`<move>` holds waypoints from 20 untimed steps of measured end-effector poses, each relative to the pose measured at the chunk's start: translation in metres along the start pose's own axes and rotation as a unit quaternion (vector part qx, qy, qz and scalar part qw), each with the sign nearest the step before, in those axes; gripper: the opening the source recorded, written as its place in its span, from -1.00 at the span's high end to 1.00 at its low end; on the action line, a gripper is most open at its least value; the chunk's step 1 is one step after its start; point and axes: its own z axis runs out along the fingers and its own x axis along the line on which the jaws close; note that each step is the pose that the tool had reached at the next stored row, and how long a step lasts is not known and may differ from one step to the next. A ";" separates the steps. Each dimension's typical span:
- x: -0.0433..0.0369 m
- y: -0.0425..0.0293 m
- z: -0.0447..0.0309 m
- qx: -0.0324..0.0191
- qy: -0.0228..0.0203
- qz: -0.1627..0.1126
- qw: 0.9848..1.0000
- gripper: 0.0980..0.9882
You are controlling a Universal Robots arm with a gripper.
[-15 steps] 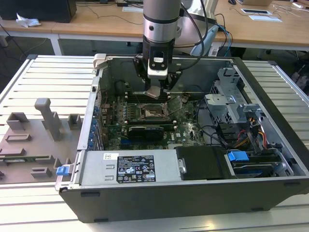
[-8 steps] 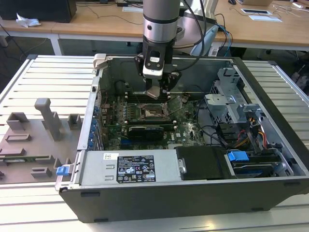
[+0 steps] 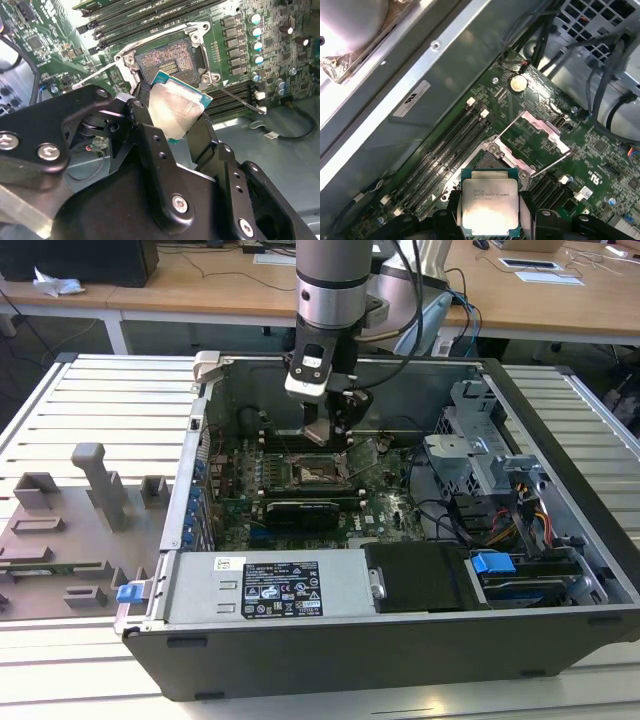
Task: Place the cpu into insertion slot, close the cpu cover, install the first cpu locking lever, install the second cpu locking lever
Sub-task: 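Place the cpu into insertion slot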
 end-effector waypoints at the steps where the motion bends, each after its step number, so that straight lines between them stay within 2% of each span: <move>1: 0.0000 0.0000 0.0000 0.000 0.000 0.007 1.000 0.00; 5: 0.0000 0.0000 0.0001 -0.001 -0.002 0.031 1.000 0.00; 9: 0.0000 0.0000 0.0001 -0.001 -0.004 0.066 0.998 0.00; 20: 0.0000 0.0000 0.0002 -0.002 -0.006 0.102 0.995 0.00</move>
